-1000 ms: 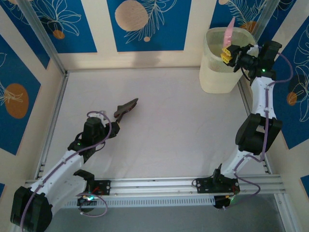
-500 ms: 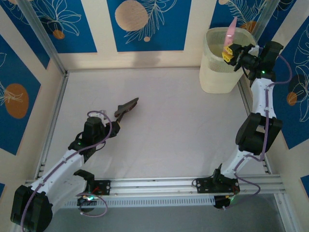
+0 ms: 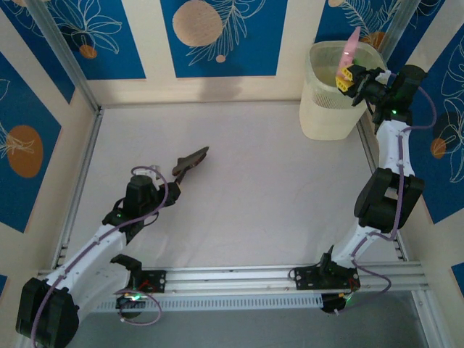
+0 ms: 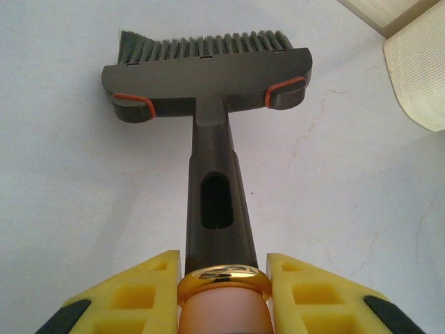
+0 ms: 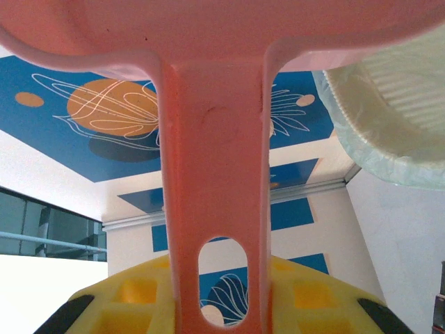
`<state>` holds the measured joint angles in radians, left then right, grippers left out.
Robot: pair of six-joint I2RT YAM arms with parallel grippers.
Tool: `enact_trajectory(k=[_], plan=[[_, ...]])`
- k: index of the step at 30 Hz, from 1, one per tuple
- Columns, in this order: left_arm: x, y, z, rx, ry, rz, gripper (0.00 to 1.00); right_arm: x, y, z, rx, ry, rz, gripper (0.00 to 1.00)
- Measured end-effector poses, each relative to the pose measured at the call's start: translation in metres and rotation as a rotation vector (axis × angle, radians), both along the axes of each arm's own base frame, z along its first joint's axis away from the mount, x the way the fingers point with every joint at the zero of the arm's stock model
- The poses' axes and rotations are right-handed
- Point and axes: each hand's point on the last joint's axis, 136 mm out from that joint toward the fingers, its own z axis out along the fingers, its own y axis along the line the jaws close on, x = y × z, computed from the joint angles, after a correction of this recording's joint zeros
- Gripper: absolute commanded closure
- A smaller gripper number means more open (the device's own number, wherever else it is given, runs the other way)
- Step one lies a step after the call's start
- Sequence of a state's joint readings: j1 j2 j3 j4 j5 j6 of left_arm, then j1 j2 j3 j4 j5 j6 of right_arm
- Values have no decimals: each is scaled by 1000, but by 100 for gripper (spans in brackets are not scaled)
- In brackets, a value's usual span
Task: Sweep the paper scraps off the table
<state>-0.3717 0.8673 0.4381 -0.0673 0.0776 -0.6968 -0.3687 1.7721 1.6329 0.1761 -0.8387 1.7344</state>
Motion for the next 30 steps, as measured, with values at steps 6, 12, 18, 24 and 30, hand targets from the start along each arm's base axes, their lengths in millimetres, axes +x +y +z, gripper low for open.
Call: enact_trajectory(k=[6,12,18,24,30], plan=[[0,0,0,0,0,0,100,1,0,0,20,-3,0,91],[0,0,0,0,0,0,100,-2,3,-4,-12,-8,7,91],[0,0,0,1,0,1,100,-20,33,-5,-193,-37,50,91],[0,2,-1,25,-6,4,100,-72,113,12,-462,-170,153,90],[1,4,-2,48,-12,3,100,-121,177,-9,-706,-248,275,88]])
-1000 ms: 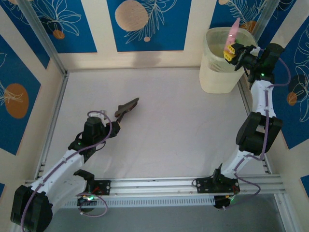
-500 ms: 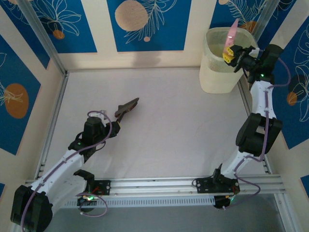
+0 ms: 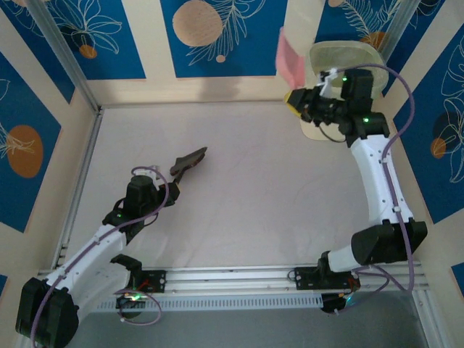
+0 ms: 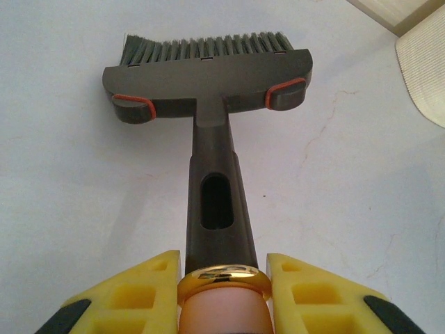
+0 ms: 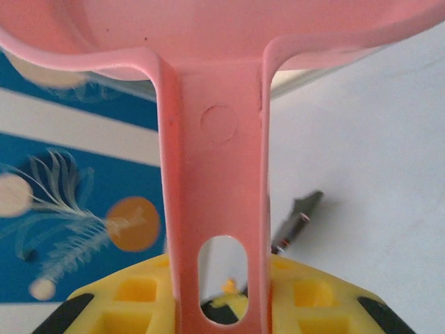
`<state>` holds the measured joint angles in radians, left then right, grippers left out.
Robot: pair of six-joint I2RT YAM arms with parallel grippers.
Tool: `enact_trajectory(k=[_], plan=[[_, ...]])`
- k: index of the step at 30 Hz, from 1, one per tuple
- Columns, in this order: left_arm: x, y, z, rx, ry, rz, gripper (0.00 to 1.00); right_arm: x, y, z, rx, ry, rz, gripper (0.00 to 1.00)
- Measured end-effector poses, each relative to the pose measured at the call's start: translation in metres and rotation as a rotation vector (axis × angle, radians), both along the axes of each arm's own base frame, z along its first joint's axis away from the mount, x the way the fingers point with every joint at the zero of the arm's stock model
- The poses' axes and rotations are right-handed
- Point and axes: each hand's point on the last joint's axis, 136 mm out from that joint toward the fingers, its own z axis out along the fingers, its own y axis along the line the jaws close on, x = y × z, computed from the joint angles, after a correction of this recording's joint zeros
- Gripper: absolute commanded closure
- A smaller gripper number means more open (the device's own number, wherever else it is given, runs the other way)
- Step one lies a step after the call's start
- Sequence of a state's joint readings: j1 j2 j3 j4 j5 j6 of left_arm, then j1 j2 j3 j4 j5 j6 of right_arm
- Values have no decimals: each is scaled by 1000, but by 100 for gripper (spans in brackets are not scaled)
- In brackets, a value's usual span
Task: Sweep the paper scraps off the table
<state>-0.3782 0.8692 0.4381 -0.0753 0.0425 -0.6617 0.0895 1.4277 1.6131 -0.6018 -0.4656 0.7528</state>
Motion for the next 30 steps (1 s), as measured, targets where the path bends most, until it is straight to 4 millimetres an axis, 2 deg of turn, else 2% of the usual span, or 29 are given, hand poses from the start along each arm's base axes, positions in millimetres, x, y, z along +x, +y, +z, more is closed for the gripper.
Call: enact_trajectory(k=[3,8,14,20,30], plan=[[0,-1,-5,17,11,-8,100,-14,23,-35,-127,33,50,88],[2,-5,-10,54,15,-28,100,-37,52,-107,-358,133,137,88],[7,-10,-12,91,22,-39,100,-52,71,-179,-575,228,204,88],[14,-17,-15,125,39,-55,100,-50,73,-230,-748,290,197,87],[27,-26,-23,206,72,-73,100,-47,77,-294,-944,331,186,84]])
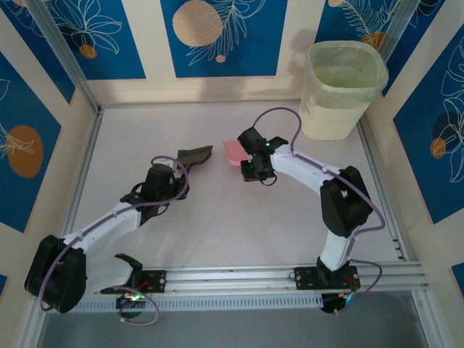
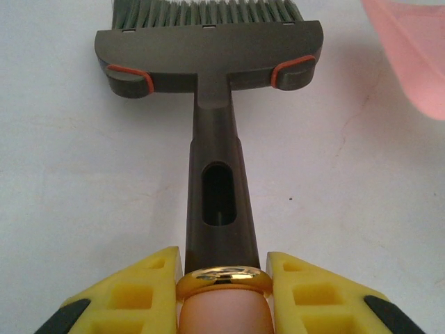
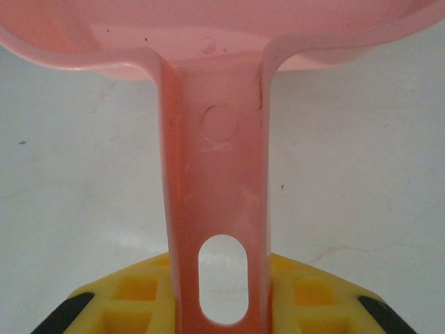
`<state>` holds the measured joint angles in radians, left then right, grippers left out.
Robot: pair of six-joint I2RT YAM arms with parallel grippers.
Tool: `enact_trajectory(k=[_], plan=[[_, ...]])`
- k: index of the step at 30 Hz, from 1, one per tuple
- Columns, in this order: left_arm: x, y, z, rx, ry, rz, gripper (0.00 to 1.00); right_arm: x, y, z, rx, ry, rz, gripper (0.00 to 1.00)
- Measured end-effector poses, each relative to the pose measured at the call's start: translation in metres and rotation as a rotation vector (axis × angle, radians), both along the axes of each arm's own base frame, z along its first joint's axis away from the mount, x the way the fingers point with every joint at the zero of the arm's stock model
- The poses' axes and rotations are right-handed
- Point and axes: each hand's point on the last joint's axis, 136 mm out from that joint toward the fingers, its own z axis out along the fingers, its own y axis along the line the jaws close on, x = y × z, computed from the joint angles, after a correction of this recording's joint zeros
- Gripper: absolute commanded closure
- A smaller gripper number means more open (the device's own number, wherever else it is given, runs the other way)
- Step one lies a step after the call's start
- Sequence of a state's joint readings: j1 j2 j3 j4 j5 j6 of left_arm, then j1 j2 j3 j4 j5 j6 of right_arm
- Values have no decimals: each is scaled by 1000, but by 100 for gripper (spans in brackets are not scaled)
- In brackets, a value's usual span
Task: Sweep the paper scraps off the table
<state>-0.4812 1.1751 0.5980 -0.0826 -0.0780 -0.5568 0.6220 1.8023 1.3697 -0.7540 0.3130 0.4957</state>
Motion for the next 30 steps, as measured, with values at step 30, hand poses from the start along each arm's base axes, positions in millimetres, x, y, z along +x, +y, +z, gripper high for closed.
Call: enact_trajectory(k=[30], plan=[[-37,37,42,36,-52,122,100,-27,17,-35,-144,-50,178,99]])
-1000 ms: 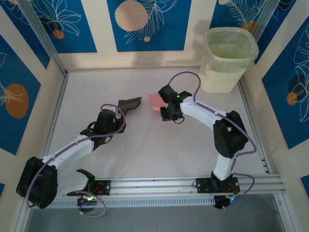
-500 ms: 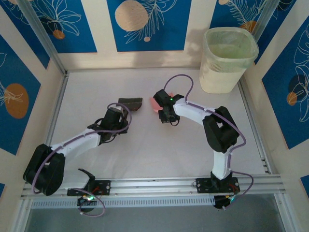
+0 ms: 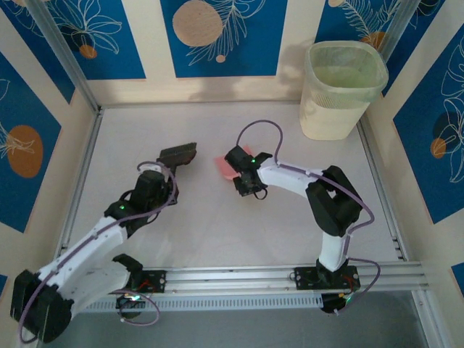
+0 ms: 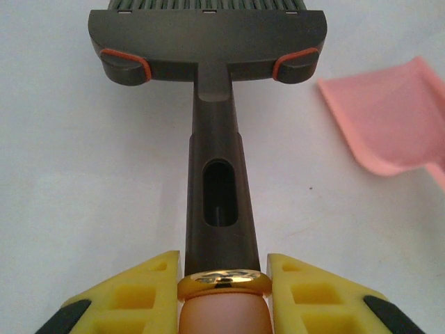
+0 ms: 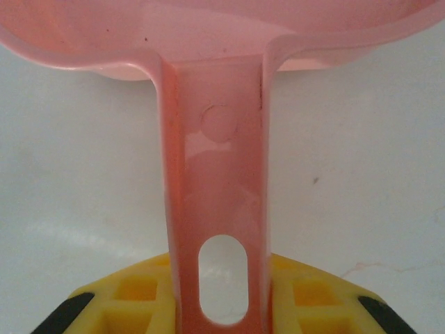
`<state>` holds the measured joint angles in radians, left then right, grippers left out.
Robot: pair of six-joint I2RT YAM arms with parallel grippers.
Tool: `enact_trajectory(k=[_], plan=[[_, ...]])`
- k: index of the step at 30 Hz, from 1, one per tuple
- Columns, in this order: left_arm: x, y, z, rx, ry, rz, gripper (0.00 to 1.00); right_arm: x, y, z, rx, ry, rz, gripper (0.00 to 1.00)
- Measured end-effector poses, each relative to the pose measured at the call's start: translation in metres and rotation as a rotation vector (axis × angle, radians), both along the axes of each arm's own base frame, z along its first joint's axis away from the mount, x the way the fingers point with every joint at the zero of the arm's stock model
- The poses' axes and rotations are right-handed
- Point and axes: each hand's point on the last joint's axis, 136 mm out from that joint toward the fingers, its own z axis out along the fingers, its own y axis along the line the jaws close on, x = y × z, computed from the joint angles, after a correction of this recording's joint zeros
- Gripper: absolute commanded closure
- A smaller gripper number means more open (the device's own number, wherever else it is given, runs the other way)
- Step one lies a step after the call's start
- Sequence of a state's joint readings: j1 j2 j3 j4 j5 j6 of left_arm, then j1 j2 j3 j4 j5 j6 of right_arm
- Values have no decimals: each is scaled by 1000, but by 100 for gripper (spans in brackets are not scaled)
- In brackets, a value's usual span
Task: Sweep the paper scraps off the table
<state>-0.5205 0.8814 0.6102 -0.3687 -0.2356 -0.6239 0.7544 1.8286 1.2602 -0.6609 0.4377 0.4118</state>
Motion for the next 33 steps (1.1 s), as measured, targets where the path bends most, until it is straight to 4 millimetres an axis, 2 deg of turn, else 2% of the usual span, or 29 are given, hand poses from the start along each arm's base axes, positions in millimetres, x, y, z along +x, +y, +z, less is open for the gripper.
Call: enact_trajectory(k=[9,14,16,20,26,33], plan=[[-40,50,45,30,-17,160,100,-43,60,7,23,-12,304,100],[-68,81,58,80,36,263,100,-74,103,11,46,-23,497,100],[-78,92,62,114,70,301,100,-88,114,11,54,-17,559,100],[-99,113,65,187,151,367,100,-110,128,11,61,-2,653,100],[-127,135,53,252,258,453,100,-138,142,9,72,22,759,100],[-132,140,46,204,306,544,100,-161,150,8,105,62,824,100]])
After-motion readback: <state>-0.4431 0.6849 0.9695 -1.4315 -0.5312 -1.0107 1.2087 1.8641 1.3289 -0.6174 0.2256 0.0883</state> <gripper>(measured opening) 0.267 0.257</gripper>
